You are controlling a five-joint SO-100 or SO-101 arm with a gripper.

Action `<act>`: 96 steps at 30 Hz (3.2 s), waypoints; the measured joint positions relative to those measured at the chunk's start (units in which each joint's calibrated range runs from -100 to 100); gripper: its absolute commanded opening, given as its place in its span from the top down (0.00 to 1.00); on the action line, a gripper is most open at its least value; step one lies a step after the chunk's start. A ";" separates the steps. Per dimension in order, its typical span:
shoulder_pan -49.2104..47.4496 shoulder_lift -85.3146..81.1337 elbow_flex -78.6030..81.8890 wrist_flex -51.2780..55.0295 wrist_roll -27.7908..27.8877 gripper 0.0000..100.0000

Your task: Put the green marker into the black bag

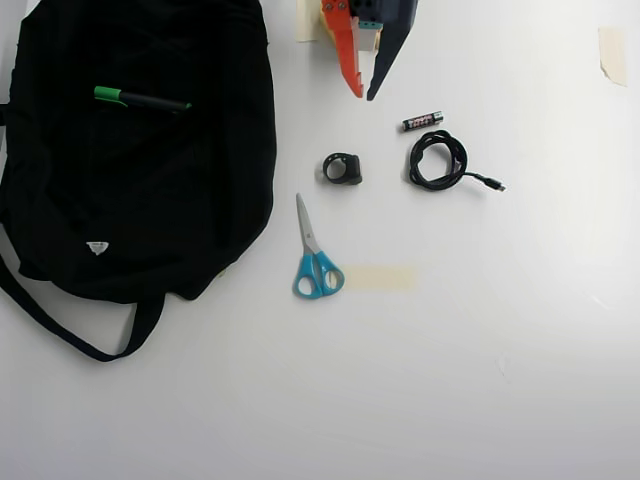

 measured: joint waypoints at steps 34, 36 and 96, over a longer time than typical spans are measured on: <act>-7.79 -53.30 50.08 -0.77 0.15 0.98; -7.49 -55.13 52.20 -0.94 0.15 0.98; -7.27 -56.45 72.64 -6.53 0.20 0.98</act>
